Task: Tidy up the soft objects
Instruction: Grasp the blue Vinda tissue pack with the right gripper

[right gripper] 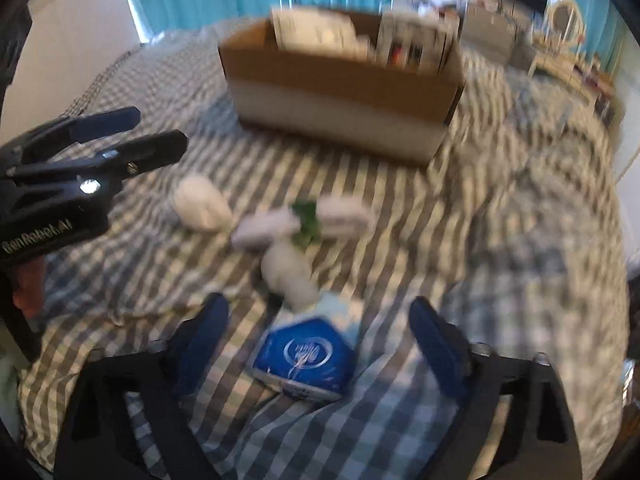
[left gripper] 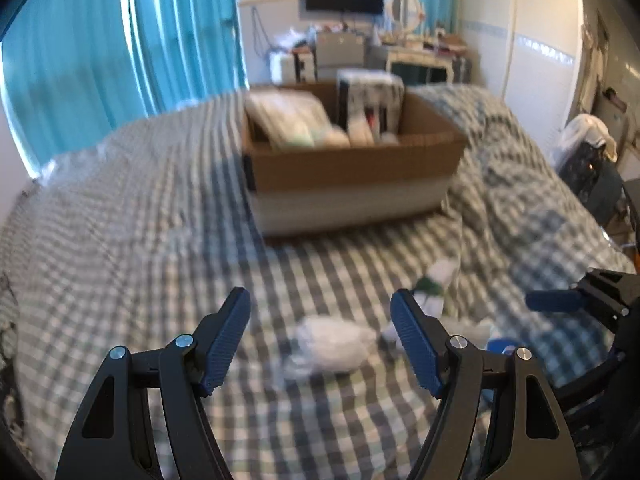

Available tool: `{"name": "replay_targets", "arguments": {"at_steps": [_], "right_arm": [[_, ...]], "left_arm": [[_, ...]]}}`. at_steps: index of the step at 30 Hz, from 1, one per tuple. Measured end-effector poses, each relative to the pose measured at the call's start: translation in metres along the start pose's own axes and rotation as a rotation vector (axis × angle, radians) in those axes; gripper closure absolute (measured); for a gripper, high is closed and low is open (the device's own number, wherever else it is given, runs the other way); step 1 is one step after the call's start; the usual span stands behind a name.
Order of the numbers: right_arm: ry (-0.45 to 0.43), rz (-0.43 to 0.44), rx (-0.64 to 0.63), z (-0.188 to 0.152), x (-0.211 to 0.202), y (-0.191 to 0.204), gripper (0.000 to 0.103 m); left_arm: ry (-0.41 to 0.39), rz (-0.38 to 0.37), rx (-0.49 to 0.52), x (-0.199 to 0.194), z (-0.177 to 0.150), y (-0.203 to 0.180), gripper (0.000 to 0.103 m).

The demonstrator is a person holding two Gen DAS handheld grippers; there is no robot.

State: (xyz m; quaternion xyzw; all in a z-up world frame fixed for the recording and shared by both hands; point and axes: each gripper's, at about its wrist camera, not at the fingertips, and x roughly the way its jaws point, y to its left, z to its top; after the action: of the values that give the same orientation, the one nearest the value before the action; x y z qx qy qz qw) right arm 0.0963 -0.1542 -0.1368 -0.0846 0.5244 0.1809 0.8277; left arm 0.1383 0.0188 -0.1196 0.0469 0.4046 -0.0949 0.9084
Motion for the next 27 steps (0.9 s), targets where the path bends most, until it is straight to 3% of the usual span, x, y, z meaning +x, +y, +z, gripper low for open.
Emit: {"name": "replay_targets", "arguments": {"at_steps": [4, 9, 11, 13, 19, 22, 27], "right_arm": [[0.078, 0.016, 0.001, -0.007, 0.021, 0.005, 0.030], [0.193, 0.002, -0.021, -0.010, 0.050, 0.010, 0.030], [0.206, -0.006, -0.012, -0.009, 0.054, 0.008, 0.034], [0.211, -0.020, -0.012, -0.009, 0.056, 0.008, 0.046], [0.177, -0.027, 0.008, -0.006, 0.047, 0.002, 0.057], [0.116, -0.019, 0.030, 0.001, 0.028, -0.007, 0.059], [0.001, -0.111, 0.010, 0.016, -0.003, -0.019, 0.060]], "left_arm": [[0.056, -0.006, 0.007, 0.016, -0.013, 0.000, 0.029], [0.055, -0.022, -0.026, 0.010, -0.018, 0.005, 0.029], [0.057, -0.028, -0.040, 0.010, -0.020, 0.008, 0.029], [0.062, -0.032, -0.048, 0.010, -0.021, 0.010, 0.029], [0.062, -0.035, -0.063, 0.010, -0.022, 0.013, 0.029], [0.076, -0.035, -0.073, 0.013, -0.023, 0.015, 0.029], [0.099, -0.031, -0.069, 0.019, -0.023, 0.014, 0.029]]}}
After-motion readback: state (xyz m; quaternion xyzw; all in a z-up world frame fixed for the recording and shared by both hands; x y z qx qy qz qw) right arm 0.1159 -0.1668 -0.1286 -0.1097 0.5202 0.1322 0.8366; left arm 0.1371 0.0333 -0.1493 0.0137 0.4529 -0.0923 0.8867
